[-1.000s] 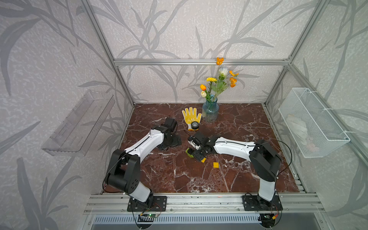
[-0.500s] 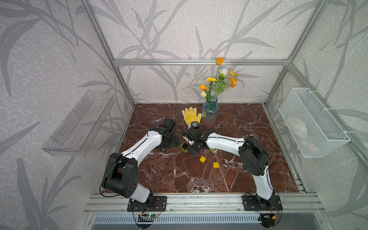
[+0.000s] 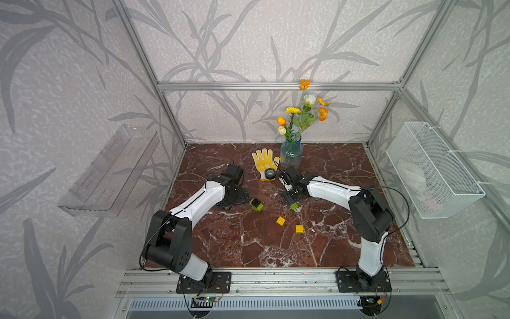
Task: Assemble a carrot with lego
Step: Move the lego brick at the center of the board.
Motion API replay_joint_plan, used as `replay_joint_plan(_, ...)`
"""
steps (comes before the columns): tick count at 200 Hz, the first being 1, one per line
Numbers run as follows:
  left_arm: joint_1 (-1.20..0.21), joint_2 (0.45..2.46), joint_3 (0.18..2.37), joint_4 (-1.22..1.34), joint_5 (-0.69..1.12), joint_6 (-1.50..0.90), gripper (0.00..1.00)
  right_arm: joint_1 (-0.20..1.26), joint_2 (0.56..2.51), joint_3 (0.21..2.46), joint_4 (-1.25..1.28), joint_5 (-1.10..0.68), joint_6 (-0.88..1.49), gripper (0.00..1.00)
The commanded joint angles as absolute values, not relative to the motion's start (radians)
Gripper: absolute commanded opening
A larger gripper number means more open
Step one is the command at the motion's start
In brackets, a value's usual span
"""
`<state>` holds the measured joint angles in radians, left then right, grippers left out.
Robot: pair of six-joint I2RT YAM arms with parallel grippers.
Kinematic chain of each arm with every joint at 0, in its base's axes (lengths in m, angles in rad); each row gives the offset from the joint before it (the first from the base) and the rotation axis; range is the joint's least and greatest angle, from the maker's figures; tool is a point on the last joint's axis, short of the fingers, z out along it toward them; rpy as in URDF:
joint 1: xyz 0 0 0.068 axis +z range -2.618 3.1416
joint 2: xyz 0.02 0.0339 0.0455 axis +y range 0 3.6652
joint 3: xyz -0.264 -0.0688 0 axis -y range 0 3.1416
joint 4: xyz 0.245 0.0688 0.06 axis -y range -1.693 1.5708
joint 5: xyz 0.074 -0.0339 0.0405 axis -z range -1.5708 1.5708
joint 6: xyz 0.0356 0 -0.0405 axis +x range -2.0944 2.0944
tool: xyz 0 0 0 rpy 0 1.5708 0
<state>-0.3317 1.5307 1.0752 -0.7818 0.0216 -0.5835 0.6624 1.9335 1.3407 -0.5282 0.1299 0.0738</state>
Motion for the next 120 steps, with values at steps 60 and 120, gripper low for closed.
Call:
replay_joint_plan(60, -0.328, 1.535, 1.077, -0.792, 0.028, -0.562, 1.0, 0.658, 2.017, 1.342, -0.56, 0.063, 0.052, 0.55)
replay_joint_plan(120, -0.328, 1.514, 1.054, -0.797, 0.026, -0.567, 1.0, 0.671, 2.01, 1.301, -0.542, 0.056, 0.001, 0.23)
